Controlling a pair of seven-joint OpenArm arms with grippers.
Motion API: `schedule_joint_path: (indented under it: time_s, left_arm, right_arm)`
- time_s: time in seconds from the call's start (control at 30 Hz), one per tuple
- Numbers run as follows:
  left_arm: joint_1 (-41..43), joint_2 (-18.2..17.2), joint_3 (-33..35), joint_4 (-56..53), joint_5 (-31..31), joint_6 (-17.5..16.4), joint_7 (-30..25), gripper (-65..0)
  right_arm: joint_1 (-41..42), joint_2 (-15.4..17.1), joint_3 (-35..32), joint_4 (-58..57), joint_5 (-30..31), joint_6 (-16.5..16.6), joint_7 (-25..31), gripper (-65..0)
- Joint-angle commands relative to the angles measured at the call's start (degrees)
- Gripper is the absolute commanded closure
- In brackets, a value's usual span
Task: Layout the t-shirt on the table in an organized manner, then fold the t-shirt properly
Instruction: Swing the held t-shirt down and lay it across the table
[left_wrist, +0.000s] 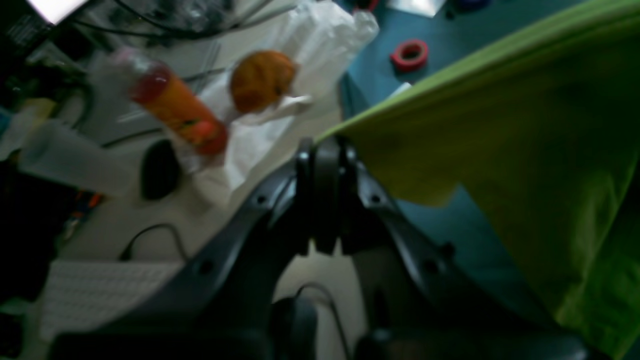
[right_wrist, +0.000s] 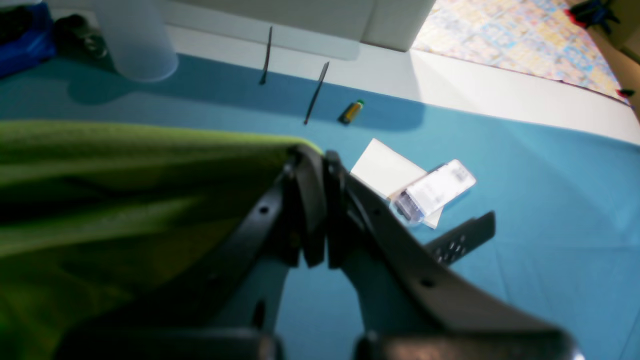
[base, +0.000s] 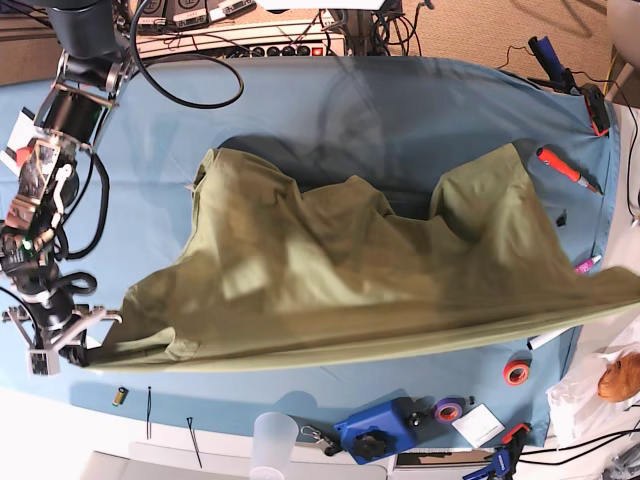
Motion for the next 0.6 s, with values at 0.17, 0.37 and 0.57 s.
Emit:
schedule_joint_path:
  time_s: [0.17, 0.37, 0.57]
  left_arm:
    - [-13.2, -1.7, 11.4, -8.5, 7.3, 4.9, -2.6, 0.0]
    - [-28.0, 0.2, 22.6, -20.6, 9.2, 4.9, -5.2, 0.0]
    - [-40.3, 5.9, 29.7, -31.2, 10.5, 4.9, -5.4, 0.0]
  right_arm:
    - [6.5, 1.7, 0.2, -8.7, -2.7, -2.5, 3.0, 0.0]
    - [11.2, 1.7, 0.2, -18.4, -2.7, -1.5, 6.0, 0.0]
    - [13.8, 1.7, 0.2, -22.9, -2.7, -1.1, 6.6, 0.0]
